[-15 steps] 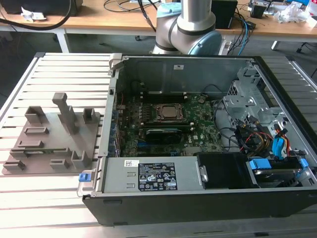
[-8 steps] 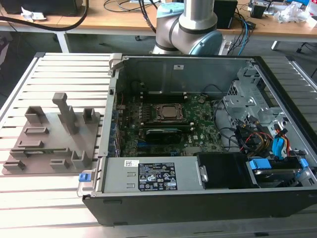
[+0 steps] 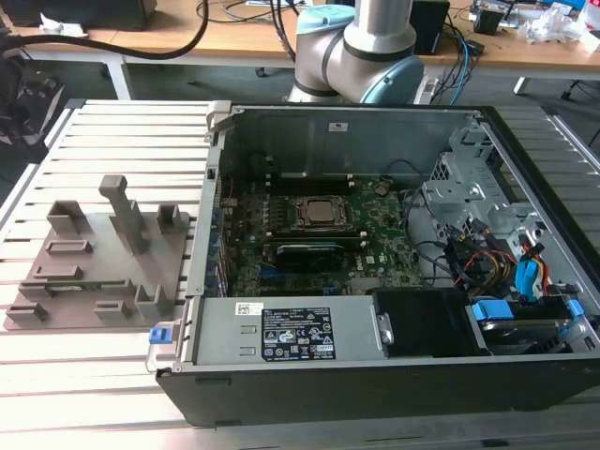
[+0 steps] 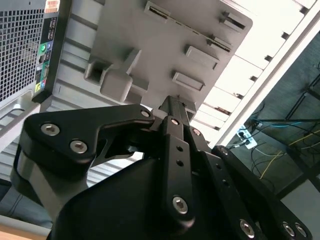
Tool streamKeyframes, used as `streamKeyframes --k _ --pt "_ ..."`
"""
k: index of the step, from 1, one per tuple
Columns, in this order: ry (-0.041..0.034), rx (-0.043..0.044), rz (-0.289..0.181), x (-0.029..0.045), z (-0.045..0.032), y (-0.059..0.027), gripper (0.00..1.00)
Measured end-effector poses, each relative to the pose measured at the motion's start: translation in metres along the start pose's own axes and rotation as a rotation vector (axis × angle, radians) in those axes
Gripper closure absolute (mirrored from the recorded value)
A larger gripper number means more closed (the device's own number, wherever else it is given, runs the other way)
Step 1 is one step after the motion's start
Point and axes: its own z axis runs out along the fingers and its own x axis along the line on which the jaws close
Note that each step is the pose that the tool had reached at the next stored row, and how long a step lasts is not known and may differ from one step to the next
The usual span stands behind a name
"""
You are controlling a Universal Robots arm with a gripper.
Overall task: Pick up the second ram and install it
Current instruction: 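Reach for the second ram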
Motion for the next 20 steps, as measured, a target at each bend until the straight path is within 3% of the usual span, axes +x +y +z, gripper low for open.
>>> streamKeyframes --k 9,20 --pt "0.0026 0.0002 -0.001 -0.0314 0.0017 0.0023 0.89" --pt "0.0029 0.0002 -0.002 -0.0598 0.0034 0.0044 0.89"
